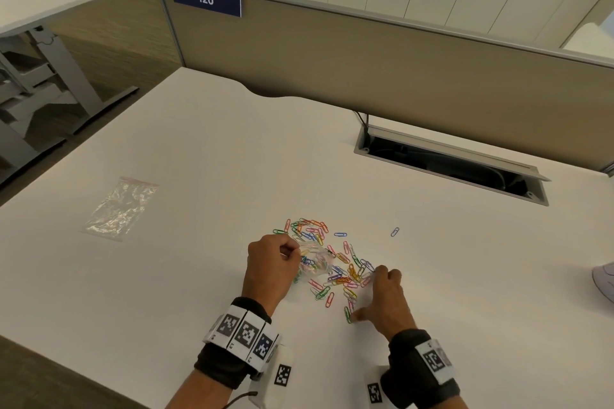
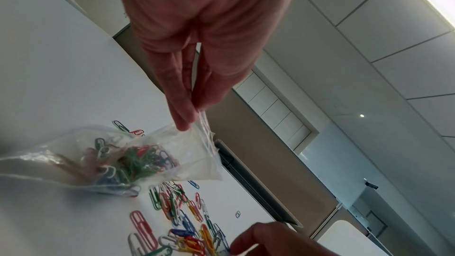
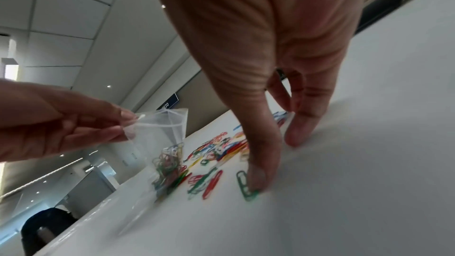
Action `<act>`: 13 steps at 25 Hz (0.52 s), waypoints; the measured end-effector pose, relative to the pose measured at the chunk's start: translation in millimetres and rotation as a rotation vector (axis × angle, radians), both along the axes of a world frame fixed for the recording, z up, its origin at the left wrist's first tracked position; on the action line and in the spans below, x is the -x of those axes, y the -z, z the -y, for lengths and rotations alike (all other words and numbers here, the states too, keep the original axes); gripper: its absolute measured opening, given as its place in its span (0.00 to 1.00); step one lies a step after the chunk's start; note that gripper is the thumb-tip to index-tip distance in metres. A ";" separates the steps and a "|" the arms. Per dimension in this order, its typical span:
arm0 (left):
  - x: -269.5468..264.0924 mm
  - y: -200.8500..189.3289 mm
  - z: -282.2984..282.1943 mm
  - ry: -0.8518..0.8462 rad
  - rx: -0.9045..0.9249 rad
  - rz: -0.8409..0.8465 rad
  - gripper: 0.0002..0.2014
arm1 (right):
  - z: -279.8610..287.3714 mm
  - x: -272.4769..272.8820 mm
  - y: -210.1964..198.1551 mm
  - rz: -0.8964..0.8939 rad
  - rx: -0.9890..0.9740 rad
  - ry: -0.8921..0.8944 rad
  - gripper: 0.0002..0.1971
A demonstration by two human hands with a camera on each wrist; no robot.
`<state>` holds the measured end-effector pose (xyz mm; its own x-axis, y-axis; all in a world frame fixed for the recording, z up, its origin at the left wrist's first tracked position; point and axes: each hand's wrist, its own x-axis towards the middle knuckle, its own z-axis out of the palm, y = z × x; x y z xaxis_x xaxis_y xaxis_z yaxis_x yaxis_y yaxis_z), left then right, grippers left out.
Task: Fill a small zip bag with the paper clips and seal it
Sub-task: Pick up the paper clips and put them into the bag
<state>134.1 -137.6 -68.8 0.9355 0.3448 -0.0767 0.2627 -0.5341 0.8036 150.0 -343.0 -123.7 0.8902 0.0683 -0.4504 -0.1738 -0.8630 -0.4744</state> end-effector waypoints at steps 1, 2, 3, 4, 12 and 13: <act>0.3 0.3 -0.6 -0.003 0.005 0.001 0.04 | -6.9 -2.6 2.7 0.019 -0.046 0.022 0.41; 0.3 0.4 -1.3 -0.006 0.007 0.003 0.04 | -14.6 -7.0 3.8 0.038 -0.098 0.040 0.38; 0.2 0.7 -1.8 -0.009 0.005 0.004 0.03 | -22.4 -12.9 4.5 0.054 -0.137 0.050 0.35; 0.0 1.7 -1.8 -0.009 0.003 0.005 0.03 | -29.1 -19.4 4.4 0.071 -0.158 0.047 0.33; -0.9 2.3 -0.5 -0.003 0.007 0.004 0.03 | -38.0 -37.8 5.9 0.174 0.066 -0.342 0.46; -1.4 2.3 -0.6 -0.002 0.008 0.003 0.03 | -38.4 -37.0 9.4 0.199 0.080 -0.356 0.41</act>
<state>135.5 -137.0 -71.1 0.9351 0.3460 -0.0772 0.2617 -0.5268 0.8087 186.9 -304.6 -133.2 0.8874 0.3595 -0.2885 0.2303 -0.8880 -0.3981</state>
